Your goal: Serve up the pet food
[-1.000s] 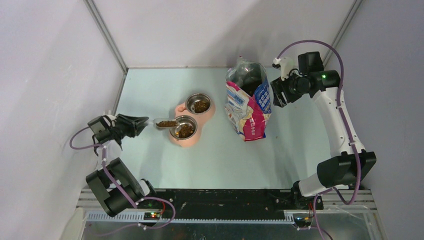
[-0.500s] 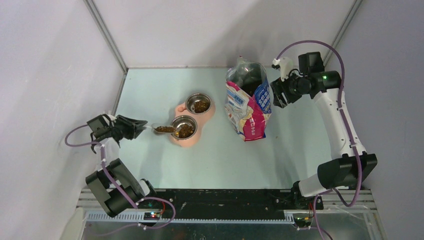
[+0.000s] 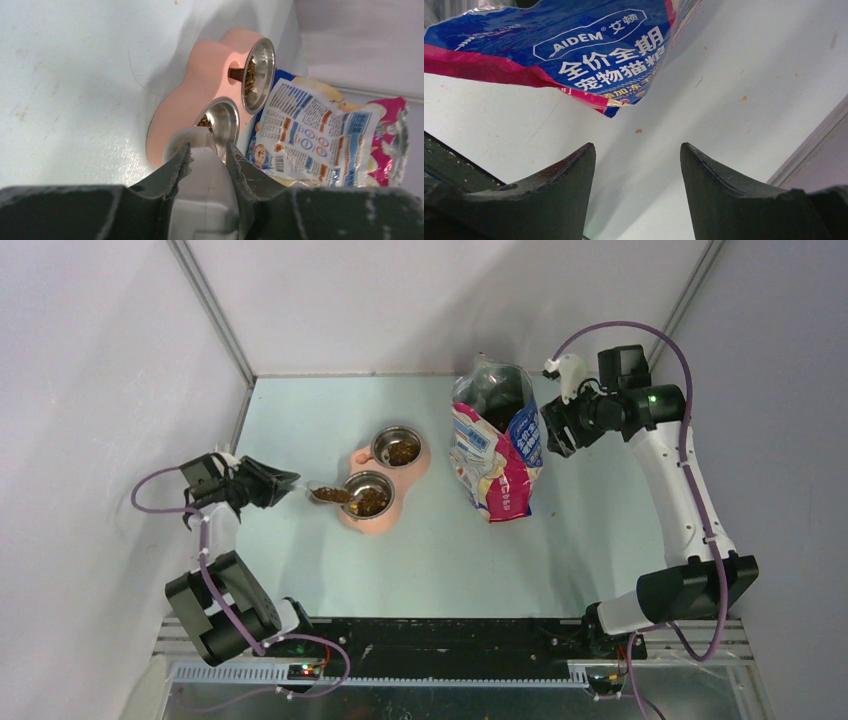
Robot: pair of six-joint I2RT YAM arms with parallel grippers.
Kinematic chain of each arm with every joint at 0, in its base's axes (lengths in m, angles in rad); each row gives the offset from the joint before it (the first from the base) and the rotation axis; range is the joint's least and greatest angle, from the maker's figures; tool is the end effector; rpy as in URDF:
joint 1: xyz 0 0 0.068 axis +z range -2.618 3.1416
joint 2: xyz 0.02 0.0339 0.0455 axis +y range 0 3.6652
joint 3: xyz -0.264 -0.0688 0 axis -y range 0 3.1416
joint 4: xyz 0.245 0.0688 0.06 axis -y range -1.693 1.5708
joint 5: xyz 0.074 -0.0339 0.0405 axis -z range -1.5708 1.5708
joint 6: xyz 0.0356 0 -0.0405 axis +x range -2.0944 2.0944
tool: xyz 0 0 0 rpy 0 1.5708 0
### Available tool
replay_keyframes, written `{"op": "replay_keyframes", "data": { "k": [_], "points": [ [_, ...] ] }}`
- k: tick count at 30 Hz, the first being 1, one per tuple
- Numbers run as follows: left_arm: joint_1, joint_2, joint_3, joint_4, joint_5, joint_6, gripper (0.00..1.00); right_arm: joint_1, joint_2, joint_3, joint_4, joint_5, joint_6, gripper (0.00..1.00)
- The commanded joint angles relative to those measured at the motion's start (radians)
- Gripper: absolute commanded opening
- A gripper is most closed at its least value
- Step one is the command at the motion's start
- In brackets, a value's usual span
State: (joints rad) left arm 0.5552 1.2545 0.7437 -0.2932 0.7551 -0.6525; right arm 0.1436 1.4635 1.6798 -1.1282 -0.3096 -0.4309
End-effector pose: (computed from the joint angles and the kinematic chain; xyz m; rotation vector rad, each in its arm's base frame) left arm 0.2255 0.1112 0.2250 -0.9831 2.0601 -0.9370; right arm 0.2797 0.0514 0.4018 -0.8150 2.3000 0.2571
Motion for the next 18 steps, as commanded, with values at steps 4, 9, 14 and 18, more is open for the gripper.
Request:
{"op": "replay_keyframes", "data": {
  "k": [4,9,14,18],
  "points": [
    [-0.123,-0.008,0.115,-0.056,-0.114,0.167,0.00,0.017,-0.043,-0.012,0.005,0.020,-0.021,0.66],
    [-0.177,0.012,0.153,-0.062,-0.137,0.195,0.00,0.024,-0.043,-0.014,0.006,0.028,-0.026,0.66],
    [-0.202,0.028,0.156,-0.053,-0.127,0.197,0.00,0.031,-0.041,-0.012,0.007,0.037,-0.032,0.66],
    [-0.229,0.026,0.157,-0.050,-0.123,0.209,0.00,0.034,-0.040,-0.015,0.005,0.041,-0.035,0.66]
  ]
}}
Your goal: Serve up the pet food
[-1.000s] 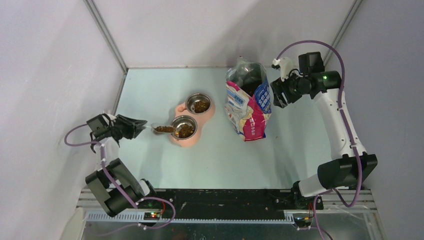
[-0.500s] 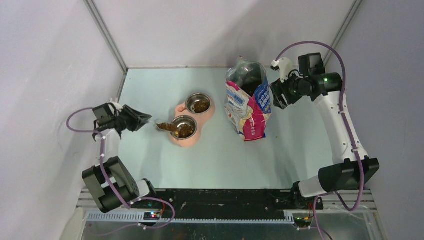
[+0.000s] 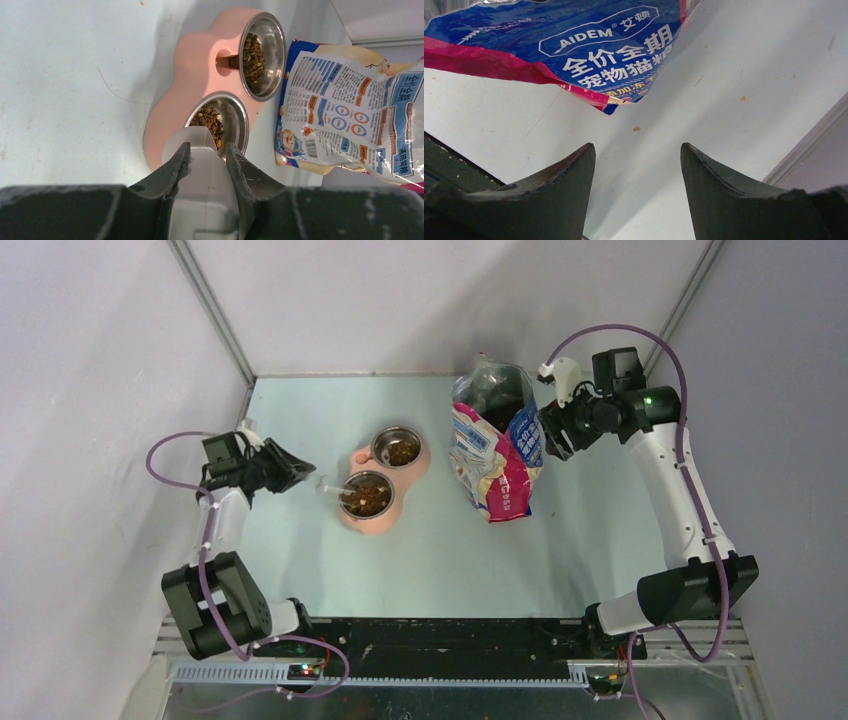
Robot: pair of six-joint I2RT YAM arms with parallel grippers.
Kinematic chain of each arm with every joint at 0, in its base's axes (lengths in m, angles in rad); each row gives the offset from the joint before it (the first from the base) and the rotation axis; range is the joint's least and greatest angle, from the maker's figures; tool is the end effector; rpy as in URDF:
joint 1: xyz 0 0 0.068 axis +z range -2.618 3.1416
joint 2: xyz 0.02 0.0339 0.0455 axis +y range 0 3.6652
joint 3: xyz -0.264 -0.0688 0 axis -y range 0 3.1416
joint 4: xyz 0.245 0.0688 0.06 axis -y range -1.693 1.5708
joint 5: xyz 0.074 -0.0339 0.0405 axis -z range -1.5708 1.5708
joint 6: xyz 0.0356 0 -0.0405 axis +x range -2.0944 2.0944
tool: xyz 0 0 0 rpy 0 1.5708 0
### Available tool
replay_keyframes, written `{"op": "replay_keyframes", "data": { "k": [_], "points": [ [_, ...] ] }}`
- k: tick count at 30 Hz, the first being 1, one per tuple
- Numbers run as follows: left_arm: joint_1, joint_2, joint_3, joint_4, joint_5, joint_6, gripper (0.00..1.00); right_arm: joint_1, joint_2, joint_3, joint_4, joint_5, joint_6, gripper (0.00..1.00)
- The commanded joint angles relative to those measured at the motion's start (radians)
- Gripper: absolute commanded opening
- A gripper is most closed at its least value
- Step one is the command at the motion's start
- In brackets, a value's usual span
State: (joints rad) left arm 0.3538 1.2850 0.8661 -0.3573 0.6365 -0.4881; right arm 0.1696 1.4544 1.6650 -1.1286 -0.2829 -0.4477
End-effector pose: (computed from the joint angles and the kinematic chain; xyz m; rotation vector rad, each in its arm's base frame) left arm 0.2578 0.0727 0.2500 -0.6416 2.2015 -0.8106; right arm 0.2764 0.0574 0.3997 -0.8565 2.2976 0.2305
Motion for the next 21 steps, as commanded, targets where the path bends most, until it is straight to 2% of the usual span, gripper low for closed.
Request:
{"op": "replay_keyframes", "data": {
  "k": [1,17,21],
  "points": [
    [-0.036,-0.005,0.034,0.014,-0.002,0.048,0.00,0.009,-0.031,0.000,0.006,0.015,-0.019,0.66],
    [-0.153,0.019,0.094,-0.005,0.001,0.113,0.00,0.022,-0.026,0.000,0.006,0.026,-0.028,0.66],
    [-0.182,0.022,0.135,-0.050,-0.025,0.190,0.00,0.022,-0.027,-0.002,0.006,0.030,-0.028,0.66]
  ]
}}
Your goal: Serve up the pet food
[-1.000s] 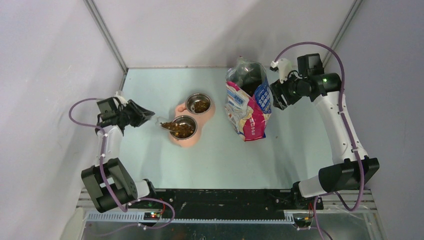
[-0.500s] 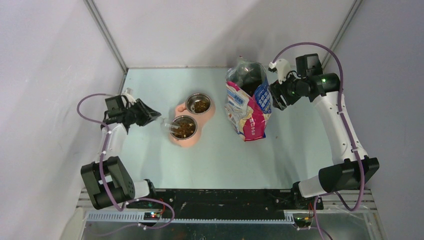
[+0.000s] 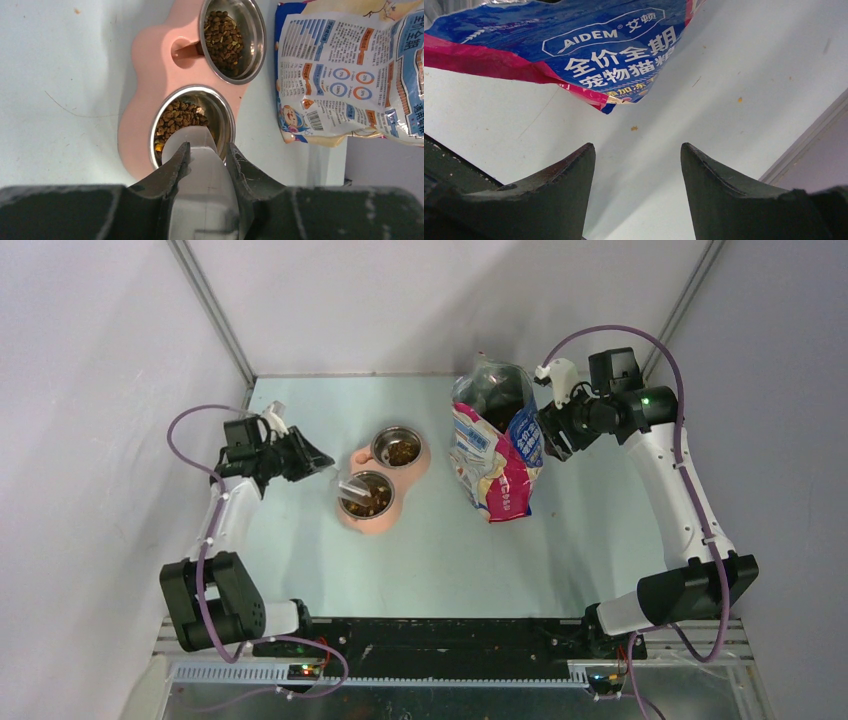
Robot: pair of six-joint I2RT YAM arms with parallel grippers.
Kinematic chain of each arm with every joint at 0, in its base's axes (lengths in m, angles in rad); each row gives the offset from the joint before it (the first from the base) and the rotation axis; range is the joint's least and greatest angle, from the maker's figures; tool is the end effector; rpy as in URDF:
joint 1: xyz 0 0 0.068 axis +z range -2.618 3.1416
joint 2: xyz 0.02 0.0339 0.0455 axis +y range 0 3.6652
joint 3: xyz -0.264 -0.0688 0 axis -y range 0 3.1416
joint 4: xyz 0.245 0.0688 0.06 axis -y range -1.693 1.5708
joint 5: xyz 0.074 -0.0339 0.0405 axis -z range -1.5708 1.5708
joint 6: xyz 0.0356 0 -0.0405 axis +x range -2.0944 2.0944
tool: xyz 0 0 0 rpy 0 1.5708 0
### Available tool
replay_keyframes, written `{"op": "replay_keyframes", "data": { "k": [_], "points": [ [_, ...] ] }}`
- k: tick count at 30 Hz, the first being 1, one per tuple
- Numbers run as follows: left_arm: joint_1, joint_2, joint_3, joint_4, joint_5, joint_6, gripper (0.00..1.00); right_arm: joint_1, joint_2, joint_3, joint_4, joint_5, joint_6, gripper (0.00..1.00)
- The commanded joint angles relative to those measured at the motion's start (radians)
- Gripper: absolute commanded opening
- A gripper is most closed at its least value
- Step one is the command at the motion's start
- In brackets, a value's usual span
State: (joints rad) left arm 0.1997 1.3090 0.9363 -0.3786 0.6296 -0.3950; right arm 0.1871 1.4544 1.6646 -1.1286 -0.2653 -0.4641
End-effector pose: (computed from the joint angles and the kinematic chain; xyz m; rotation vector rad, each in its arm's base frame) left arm 0.2755 0.0344 0.2650 -0.3565 2.2543 -0.8281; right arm 0.2755 0.0617 0.3994 -0.8898 2.2892 0.2097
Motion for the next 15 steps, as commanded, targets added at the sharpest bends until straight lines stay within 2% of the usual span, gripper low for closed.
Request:
{"op": "replay_keyframes", "data": {
  "k": [1,5,10,15],
  "points": [
    [-0.040,0.000,0.084,-0.052,-0.027,0.113,0.00,0.005,-0.028,-0.001,0.006,0.012,-0.013,0.66],
    [-0.067,0.016,0.143,-0.126,-0.069,0.195,0.00,0.005,-0.024,0.002,0.006,0.014,-0.016,0.66],
    [-0.093,0.022,0.239,-0.189,-0.034,0.287,0.00,0.007,-0.020,0.006,0.002,0.014,-0.019,0.66],
    [-0.117,0.037,0.417,-0.226,-0.018,0.329,0.00,0.003,-0.029,0.018,0.000,0.017,-0.015,0.68]
  ]
}}
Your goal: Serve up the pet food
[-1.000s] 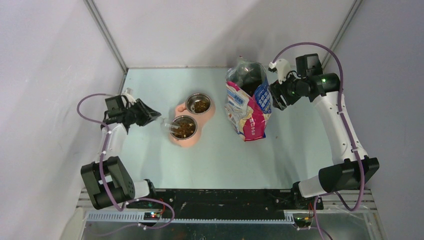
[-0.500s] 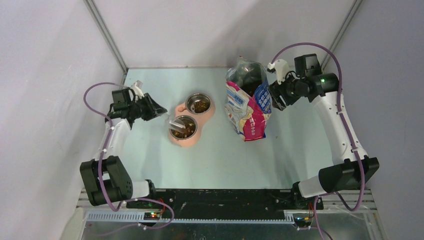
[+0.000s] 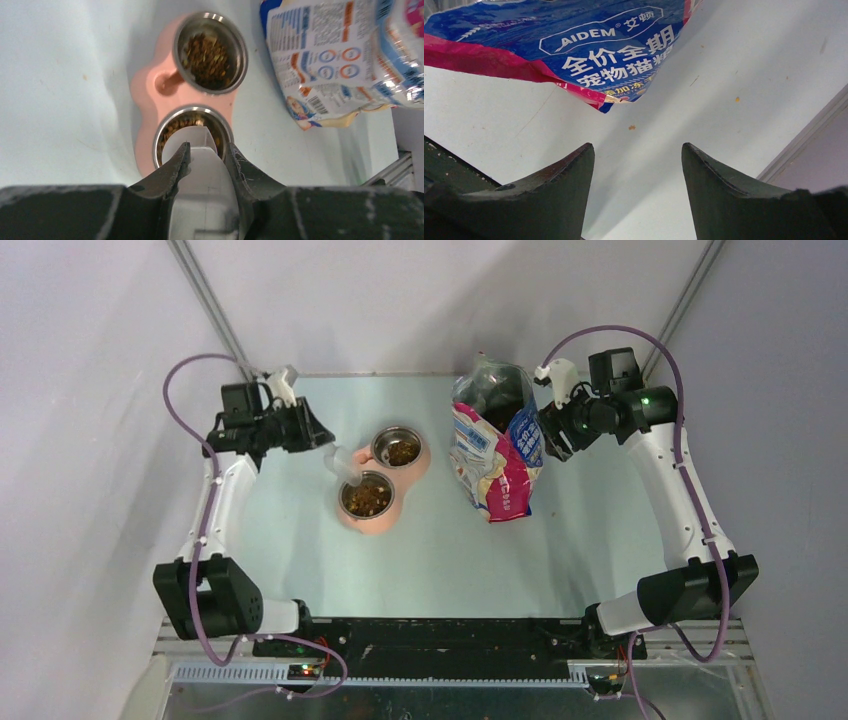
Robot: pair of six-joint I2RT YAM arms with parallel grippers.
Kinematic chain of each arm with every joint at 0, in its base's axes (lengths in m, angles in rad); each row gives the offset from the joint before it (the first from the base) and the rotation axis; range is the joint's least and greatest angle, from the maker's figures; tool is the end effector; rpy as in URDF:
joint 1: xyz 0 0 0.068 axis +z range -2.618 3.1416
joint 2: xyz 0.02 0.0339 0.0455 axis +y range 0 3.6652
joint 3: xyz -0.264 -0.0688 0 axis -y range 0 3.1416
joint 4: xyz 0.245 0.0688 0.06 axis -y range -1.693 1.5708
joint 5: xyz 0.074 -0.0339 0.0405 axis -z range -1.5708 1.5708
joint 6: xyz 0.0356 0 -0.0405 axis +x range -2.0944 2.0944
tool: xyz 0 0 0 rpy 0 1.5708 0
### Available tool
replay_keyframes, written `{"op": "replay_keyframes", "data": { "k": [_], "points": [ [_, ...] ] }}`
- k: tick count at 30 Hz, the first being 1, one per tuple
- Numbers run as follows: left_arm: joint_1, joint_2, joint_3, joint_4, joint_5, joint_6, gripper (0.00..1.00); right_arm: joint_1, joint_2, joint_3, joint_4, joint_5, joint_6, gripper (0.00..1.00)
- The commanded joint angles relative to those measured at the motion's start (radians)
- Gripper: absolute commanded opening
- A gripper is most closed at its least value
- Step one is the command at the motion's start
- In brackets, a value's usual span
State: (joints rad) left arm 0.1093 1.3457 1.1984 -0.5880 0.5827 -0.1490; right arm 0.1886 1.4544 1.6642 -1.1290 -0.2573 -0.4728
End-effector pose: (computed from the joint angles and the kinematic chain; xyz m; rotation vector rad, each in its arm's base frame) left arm 0.2896 0.0121 0.3247 0.0072 2.2518 -0.6889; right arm 0.2755 0.0618 0.3992 -0.8989 2.2878 0.1970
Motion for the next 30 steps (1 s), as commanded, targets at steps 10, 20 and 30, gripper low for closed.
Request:
{"op": "replay_keyframes", "data": {
  "k": [10,20,30],
  "points": [
    [-0.232,0.163,0.642,0.136,0.098,-0.061,0.00,-0.093,-0.008,0.123,0.000,-0.074,0.087,0.71],
    [-0.484,0.428,1.006,0.197,0.195,-0.176,0.00,-0.124,-0.045,0.093,0.018,-0.045,0.117,0.71],
    [-0.677,0.593,1.006,0.076,-0.003,0.012,0.00,-0.137,-0.075,0.062,0.059,-0.023,0.130,0.71]
  ]
}}
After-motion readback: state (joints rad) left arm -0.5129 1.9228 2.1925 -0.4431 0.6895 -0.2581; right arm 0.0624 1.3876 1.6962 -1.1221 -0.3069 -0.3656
